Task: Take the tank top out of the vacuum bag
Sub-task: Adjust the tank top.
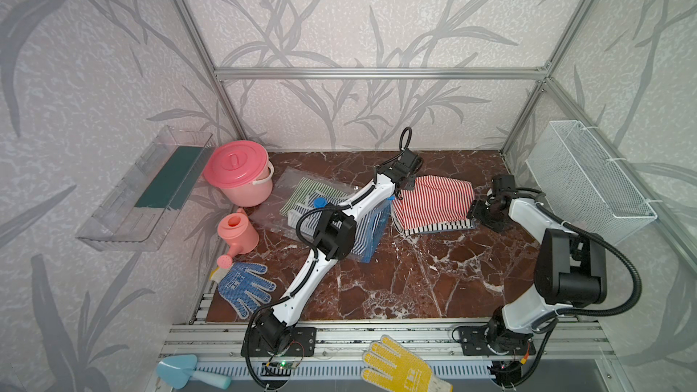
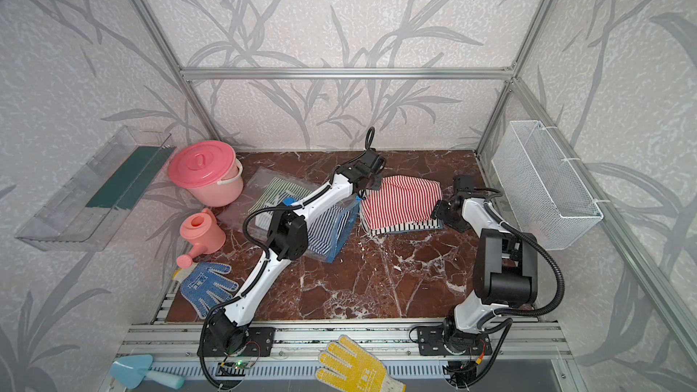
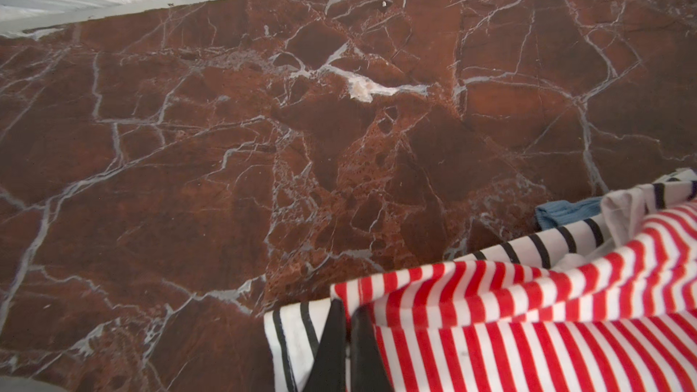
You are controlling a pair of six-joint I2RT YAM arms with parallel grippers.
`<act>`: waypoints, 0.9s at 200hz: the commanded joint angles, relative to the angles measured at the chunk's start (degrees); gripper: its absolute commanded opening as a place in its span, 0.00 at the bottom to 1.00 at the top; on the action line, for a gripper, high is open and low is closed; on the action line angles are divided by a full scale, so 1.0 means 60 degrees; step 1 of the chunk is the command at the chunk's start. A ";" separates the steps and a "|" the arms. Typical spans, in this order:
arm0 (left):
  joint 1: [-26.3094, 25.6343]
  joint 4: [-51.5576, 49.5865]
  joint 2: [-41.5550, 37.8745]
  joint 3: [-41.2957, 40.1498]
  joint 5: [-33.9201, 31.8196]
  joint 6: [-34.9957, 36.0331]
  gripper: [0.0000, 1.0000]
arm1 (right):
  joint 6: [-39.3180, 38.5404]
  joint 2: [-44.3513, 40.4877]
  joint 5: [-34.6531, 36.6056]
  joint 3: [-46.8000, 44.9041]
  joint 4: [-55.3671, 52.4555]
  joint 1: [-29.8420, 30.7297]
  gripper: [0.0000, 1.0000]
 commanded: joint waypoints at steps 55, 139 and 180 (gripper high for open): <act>-0.0024 -0.0677 -0.1932 -0.1651 -0.0315 0.0150 0.65 | 0.0160 0.0433 -0.0579 0.0326 0.0668 -0.0043 0.74; -0.0007 0.1039 -0.5966 -0.7064 -0.0552 -0.0610 0.78 | 0.0207 0.1077 -0.0618 0.0665 0.1201 -0.0069 0.56; -0.0019 0.1597 -0.7254 -0.8996 -0.0562 -0.0795 0.78 | 0.0068 0.1056 -0.0819 0.0509 0.1824 -0.0060 0.18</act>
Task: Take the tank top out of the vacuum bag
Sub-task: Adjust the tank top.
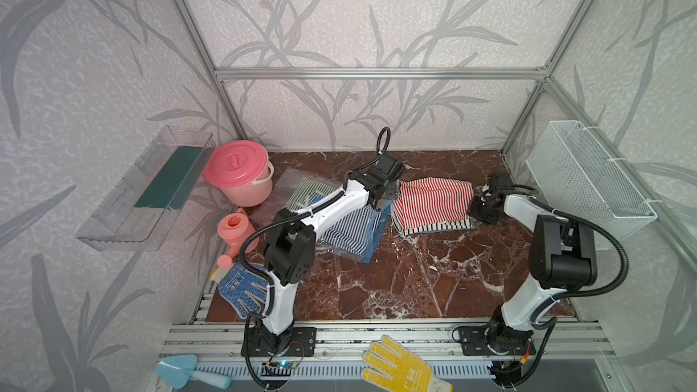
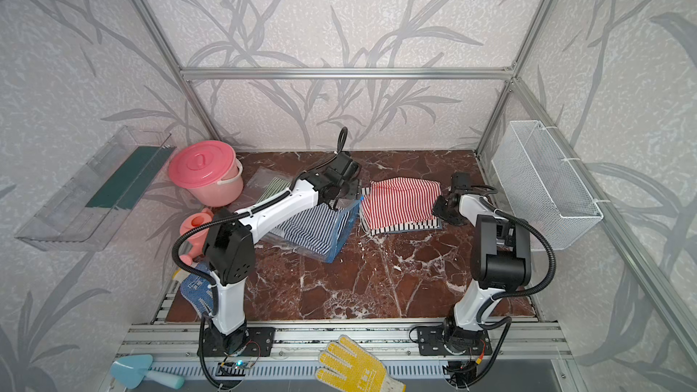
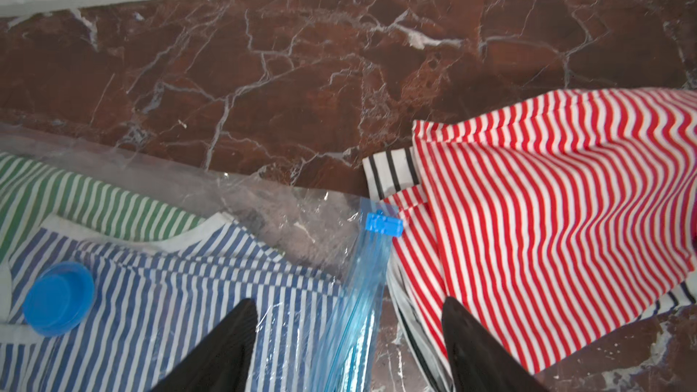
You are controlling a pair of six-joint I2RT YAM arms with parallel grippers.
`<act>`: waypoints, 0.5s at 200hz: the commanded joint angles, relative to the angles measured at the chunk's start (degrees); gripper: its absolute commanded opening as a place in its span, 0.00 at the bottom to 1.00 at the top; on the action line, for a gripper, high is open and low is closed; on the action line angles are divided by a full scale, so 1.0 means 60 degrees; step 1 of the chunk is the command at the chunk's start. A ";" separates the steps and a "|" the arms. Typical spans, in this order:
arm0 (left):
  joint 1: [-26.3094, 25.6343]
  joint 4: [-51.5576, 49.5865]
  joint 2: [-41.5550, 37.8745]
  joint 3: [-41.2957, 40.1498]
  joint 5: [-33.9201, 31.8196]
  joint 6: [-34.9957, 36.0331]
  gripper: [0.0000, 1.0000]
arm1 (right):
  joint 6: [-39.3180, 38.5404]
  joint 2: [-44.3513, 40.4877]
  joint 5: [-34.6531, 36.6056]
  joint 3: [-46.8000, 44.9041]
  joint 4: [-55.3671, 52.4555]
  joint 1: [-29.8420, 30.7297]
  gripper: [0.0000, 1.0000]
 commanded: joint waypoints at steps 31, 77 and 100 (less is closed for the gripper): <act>-0.0001 0.0393 -0.1161 -0.1517 -0.0505 -0.0282 0.78 | -0.0098 -0.0235 -0.0616 0.0020 0.0532 -0.0031 0.00; -0.0015 0.0510 -0.1829 -0.2180 -0.0649 -0.0380 0.77 | 0.0215 -0.1582 -0.1058 -0.0414 -0.0515 0.0179 0.00; -0.0014 0.0439 -0.1821 -0.2166 -0.0759 -0.0329 0.77 | 0.0324 -0.2215 -0.1399 -0.0897 -0.1054 0.0273 0.00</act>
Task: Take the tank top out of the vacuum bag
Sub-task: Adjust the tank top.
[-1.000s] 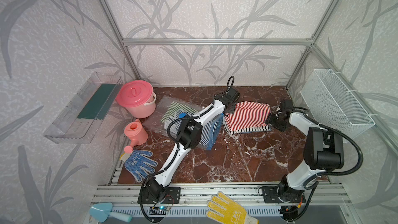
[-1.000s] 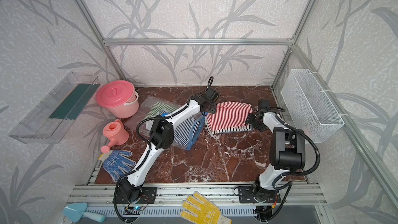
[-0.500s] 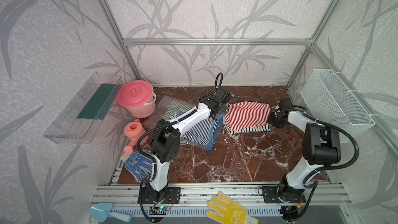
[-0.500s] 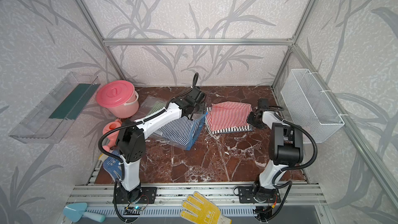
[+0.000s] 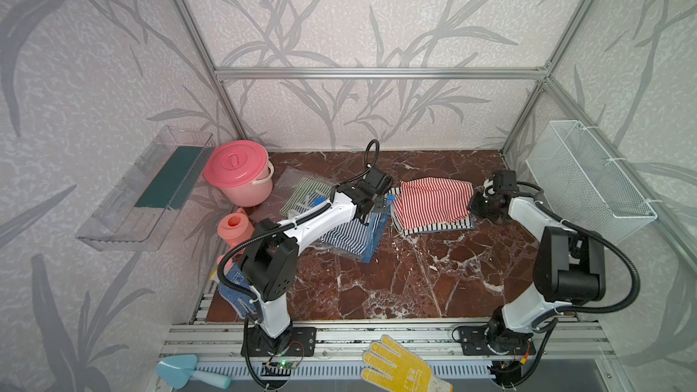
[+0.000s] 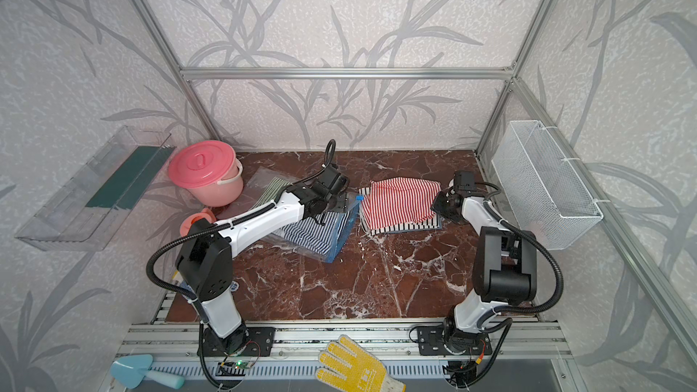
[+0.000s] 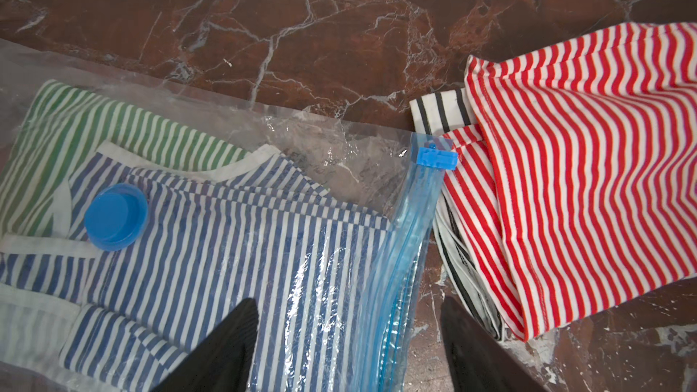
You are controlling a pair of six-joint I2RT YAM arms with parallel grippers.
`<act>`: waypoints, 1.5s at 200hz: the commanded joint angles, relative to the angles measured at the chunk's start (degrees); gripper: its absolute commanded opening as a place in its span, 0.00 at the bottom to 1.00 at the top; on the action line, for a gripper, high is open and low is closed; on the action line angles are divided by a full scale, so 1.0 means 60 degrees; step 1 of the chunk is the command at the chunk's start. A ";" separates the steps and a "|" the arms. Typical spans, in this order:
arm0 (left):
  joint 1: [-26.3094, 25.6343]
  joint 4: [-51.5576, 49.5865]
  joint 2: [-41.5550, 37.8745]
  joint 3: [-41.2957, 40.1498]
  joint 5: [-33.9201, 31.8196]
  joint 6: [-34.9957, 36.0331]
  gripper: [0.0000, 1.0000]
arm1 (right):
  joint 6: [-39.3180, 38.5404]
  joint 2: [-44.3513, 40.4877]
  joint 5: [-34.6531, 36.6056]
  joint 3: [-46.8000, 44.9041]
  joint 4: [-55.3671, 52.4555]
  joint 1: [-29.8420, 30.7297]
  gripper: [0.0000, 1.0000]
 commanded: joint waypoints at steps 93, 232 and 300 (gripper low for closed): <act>-0.0012 -0.0210 -0.0206 -0.0115 -0.0541 -0.0038 0.77 | 0.0117 -0.0085 0.0055 -0.1127 -0.1041 0.0220 0.00; 0.0000 -0.0520 -0.0376 -0.1729 -0.0868 -0.0430 0.80 | 0.0427 -0.2991 -0.0687 -0.1311 -0.0804 0.1210 0.77; -0.0013 -0.0182 0.0489 -0.1732 -0.0153 -0.0497 0.80 | 0.2695 -0.4114 -0.2183 -0.3285 0.1836 0.2177 0.77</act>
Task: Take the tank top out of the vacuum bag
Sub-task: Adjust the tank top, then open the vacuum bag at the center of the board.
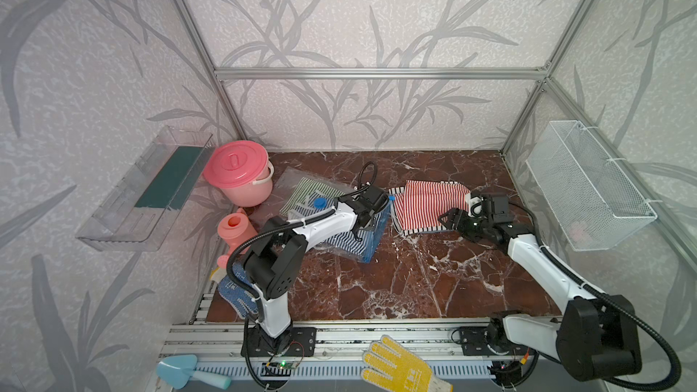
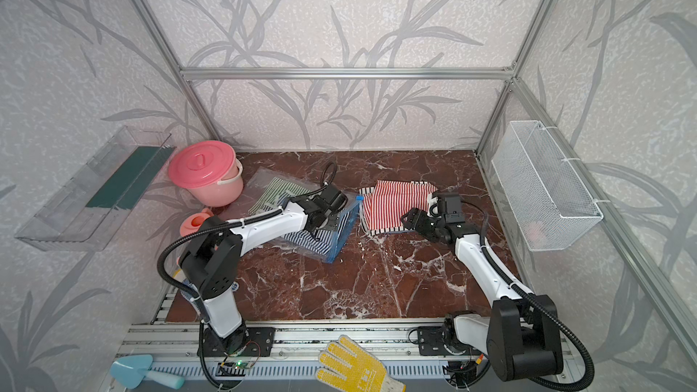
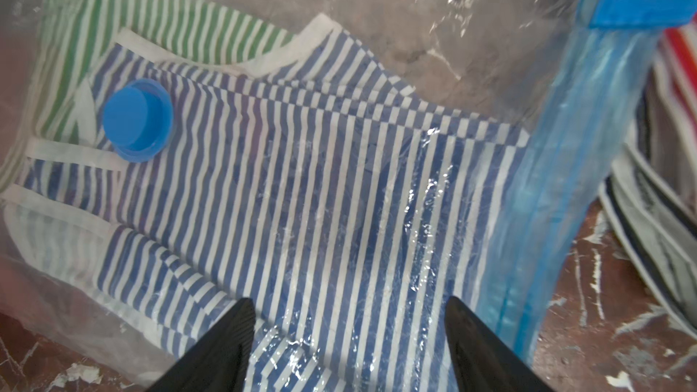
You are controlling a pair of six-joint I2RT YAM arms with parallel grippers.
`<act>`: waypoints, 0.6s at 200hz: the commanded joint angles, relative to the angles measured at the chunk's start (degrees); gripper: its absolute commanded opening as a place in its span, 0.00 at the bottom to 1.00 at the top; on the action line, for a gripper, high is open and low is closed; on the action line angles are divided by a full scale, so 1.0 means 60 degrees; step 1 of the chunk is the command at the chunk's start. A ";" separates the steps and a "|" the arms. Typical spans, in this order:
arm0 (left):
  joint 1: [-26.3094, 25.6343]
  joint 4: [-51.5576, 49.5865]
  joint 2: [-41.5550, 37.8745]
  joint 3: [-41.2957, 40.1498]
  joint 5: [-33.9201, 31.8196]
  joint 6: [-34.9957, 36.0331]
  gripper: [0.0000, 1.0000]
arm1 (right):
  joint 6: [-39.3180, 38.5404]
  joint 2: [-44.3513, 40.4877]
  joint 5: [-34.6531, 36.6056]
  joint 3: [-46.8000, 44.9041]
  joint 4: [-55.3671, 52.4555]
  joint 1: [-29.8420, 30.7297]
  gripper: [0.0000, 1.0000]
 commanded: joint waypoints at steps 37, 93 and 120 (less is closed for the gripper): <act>-0.0121 0.0543 -0.0337 -0.0250 0.0892 -0.0375 0.79 | 0.0678 -0.0156 -0.0510 -0.0072 0.0785 0.0101 0.77; -0.0617 0.0554 -0.0342 -0.0274 0.0500 -0.0335 0.80 | 0.0736 0.0103 -0.0557 -0.0156 0.0984 0.0110 0.77; -0.0764 0.0582 -0.0253 -0.0242 0.0500 -0.0332 0.80 | 0.0696 0.0161 -0.0577 -0.0099 0.0909 0.0103 0.77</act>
